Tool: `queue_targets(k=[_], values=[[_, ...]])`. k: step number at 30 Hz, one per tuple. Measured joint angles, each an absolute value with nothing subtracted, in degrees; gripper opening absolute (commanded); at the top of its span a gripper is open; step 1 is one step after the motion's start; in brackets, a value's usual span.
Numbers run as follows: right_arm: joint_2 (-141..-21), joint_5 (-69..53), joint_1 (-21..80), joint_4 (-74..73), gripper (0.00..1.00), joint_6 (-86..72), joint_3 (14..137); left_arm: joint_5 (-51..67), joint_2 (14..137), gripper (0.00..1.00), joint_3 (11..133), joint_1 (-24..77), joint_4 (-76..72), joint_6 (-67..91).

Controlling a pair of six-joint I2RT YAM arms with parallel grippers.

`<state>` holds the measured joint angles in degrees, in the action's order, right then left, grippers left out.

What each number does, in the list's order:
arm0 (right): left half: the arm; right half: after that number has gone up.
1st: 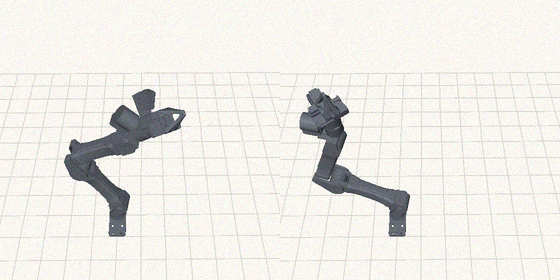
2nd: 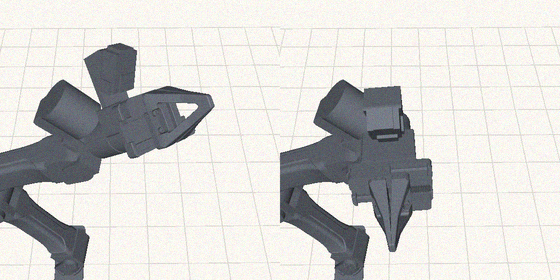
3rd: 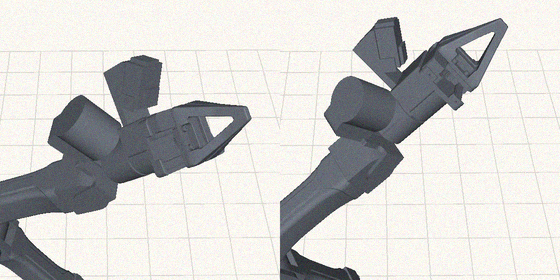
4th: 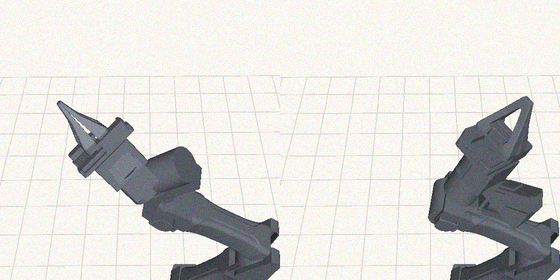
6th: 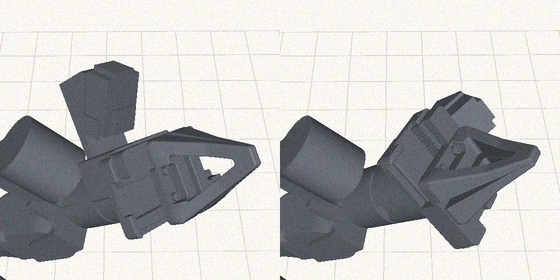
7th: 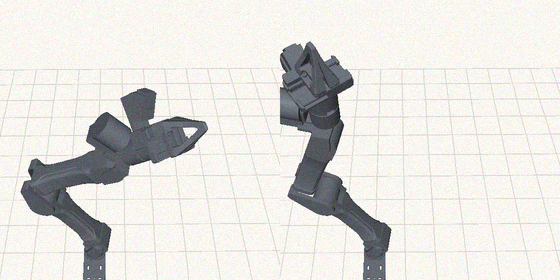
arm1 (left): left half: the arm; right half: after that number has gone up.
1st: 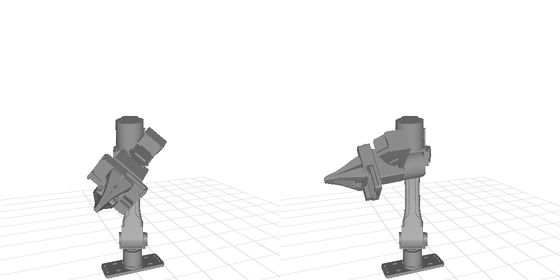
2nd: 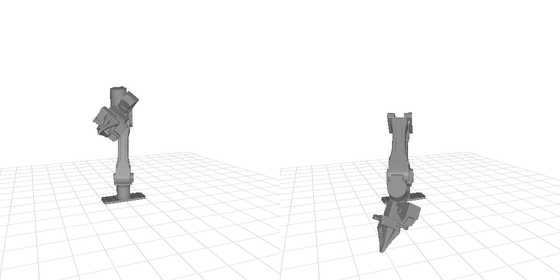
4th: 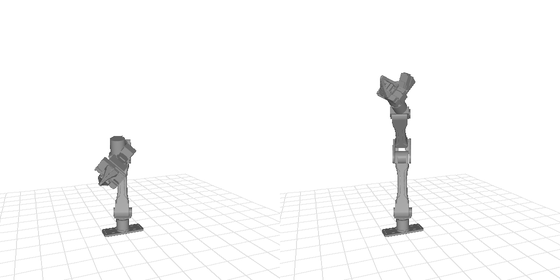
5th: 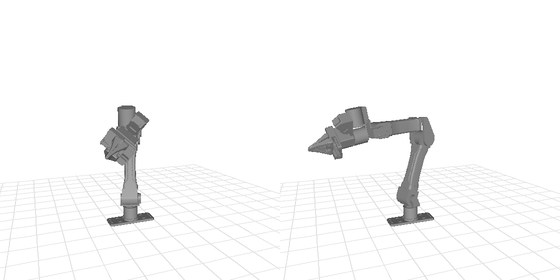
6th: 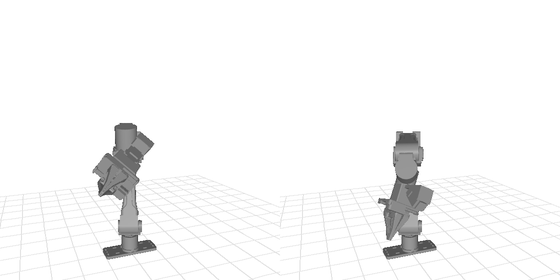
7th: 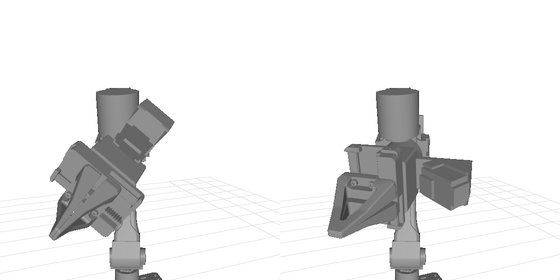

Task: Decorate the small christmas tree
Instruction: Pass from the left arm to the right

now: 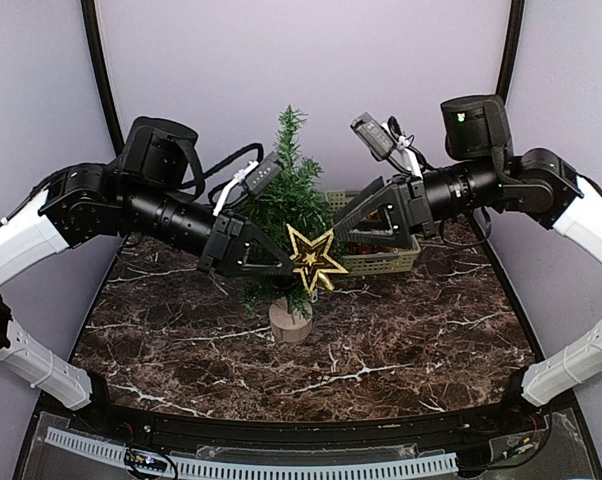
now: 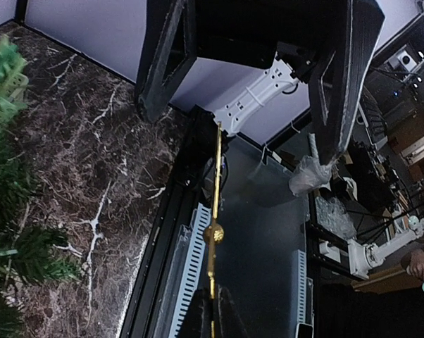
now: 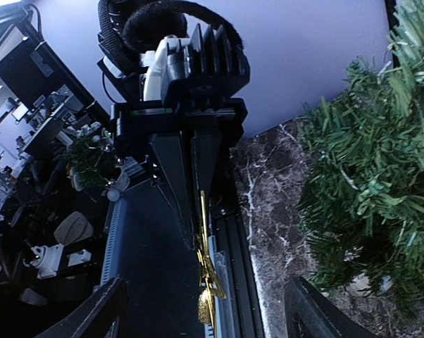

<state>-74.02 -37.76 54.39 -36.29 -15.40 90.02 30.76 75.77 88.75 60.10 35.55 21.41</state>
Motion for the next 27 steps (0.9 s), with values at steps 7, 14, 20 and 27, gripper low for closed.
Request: queue_targets(k=[7, 14, 20, 27], values=[[-75.02, -44.93, 54.7, -39.99, 0.57, -15.4, 91.2, 35.73, 77.56, 0.0, 88.9, 60.93, 37.93, 18.74], [-77.49, -46.65, 57.08, -42.59, 0.36, -14.81, 91.26, 38.63, 78.02, 0.0, 89.12, 60.93, 38.7, 17.56], [-79.83, -46.65, 58.7, -44.56, 0.11, -13.58, 92.03, 39.51, 78.54, 0.0, 89.12, 60.95, 39.2, 17.08], [-80.36, -43.86, 59.27, -46.41, 0.0, -11.77, 93.14, 38.33, 78.63, 0.46, 89.82, 61.19, 39.72, 16.82]])
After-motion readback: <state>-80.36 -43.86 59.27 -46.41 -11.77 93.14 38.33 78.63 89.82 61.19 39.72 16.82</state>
